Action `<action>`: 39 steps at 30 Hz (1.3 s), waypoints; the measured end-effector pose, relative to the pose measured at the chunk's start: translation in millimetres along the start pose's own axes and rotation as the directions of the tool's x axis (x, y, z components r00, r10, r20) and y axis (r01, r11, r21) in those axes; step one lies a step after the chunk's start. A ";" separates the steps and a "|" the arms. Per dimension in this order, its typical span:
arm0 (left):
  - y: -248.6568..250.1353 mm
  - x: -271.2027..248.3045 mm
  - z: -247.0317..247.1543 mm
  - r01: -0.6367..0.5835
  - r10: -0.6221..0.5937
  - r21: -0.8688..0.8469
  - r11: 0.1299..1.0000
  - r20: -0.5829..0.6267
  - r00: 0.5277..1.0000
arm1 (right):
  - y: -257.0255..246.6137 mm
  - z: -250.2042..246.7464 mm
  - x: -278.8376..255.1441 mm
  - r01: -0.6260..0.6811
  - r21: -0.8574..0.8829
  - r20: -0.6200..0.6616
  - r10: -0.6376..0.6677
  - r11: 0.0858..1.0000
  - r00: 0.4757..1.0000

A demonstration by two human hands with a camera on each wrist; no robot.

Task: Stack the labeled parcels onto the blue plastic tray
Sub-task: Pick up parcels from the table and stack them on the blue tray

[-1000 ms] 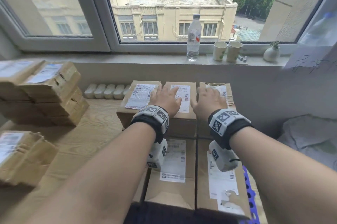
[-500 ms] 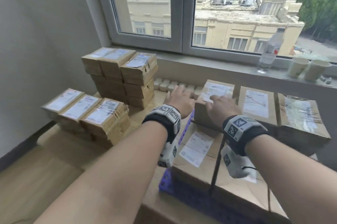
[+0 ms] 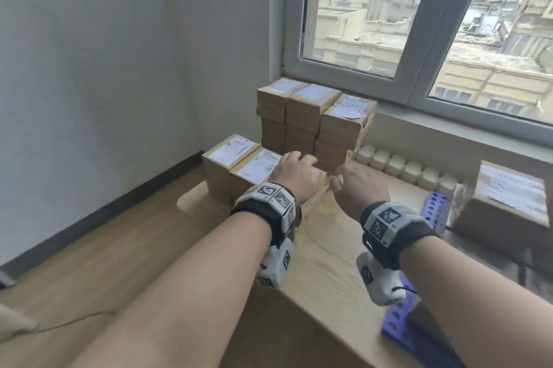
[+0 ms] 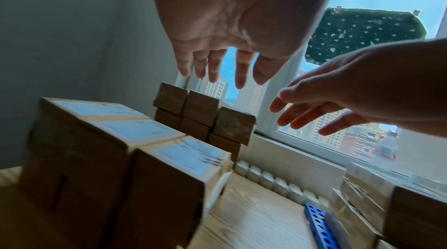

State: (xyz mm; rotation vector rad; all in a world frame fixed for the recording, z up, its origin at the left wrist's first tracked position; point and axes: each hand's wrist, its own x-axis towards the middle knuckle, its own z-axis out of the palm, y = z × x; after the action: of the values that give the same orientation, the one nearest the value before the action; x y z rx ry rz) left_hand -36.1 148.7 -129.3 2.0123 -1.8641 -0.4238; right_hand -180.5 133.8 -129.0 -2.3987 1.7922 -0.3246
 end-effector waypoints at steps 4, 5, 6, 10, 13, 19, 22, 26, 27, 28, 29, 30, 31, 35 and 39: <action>-54.0 -3.9 -24.1 0.074 -0.076 -0.043 0.996 -0.037 0.996 | -52.4 17.9 13.6 0.014 0.054 0.028 -0.015 0.998 0.999; -63.9 -4.5 -28.5 0.089 -0.091 -0.046 0.995 -0.038 0.995 | -62.1 21.5 15.8 0.009 0.069 0.040 -0.012 0.998 0.999; -72.6 -4.3 -32.9 0.100 -0.102 -0.047 0.994 -0.039 0.994 | -70.3 24.7 19.0 0.010 0.079 0.047 -0.013 0.997 0.999; -101.3 6.7 -44.8 0.106 -0.109 -0.057 0.993 -0.060 0.992 | -97.5 33.9 38.7 0.008 0.084 0.065 -0.014 0.996 0.998; -122.3 21.6 -50.6 0.121 -0.124 -0.058 0.991 -0.054 0.991 | -113.4 45.0 59.5 0.002 0.111 0.082 -0.011 0.994 0.997; -157.8 69.3 -61.7 0.130 -0.131 -0.034 0.991 -0.025 0.991 | -138.1 70.2 109.3 0.000 0.204 0.063 -0.013 0.979 0.998; -170.7 106.7 -66.5 0.121 -0.121 -0.044 0.992 -0.011 0.993 | -149.8 79.8 139.7 0.012 0.204 0.046 -0.022 0.979 0.999; -181.7 162.7 -77.0 0.123 -0.127 -0.121 0.985 -0.027 0.992 | -158.7 78.8 188.8 0.002 0.195 0.020 -0.006 0.981 1.000; -183.7 174.8 -78.6 0.130 -0.135 -0.151 0.980 -0.021 0.991 | -159.5 77.0 200.0 -0.001 0.195 0.014 -0.002 0.981 1.000; -185.5 186.1 -80.1 0.138 -0.143 -0.181 0.974 -0.016 0.990 | -160.0 75.6 211.0 -0.003 0.194 0.007 0.002 0.981 1.000; -187.1 197.3 -81.5 0.149 -0.155 -0.215 0.965 -0.013 0.988 | -159.9 74.9 221.6 -0.007 0.193 0.001 0.007 0.981 1.000; -188.3 207.7 -82.5 0.164 -0.172 -0.253 0.953 -0.010 0.985 | -159.4 74.6 230.7 -0.013 0.193 -0.004 0.014 0.981 1.000; -189.3 218.2 -83.7 0.183 -0.192 -0.293 0.938 -0.002 0.981 | -158.9 75.2 239.1 -0.024 0.194 -0.005 0.026 0.981 1.000; -193.9 259.5 -87.0 0.269 -0.262 -0.428 0.863 0.075 0.962 | -154.7 76.9 261.7 -0.070 0.189 0.015 0.068 0.980 0.998; -202.9 301.7 -84.4 0.335 -0.294 -0.501 0.798 0.161 0.942 | -151.7 76.3 283.6 -0.116 0.198 0.008 0.117 0.973 0.993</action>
State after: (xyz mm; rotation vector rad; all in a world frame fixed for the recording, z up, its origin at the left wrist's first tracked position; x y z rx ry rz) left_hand 207.2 -134.2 -139.2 1.9231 -1.2472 -0.9955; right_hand 56.5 -96.3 -141.3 -2.1500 1.7997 -0.4712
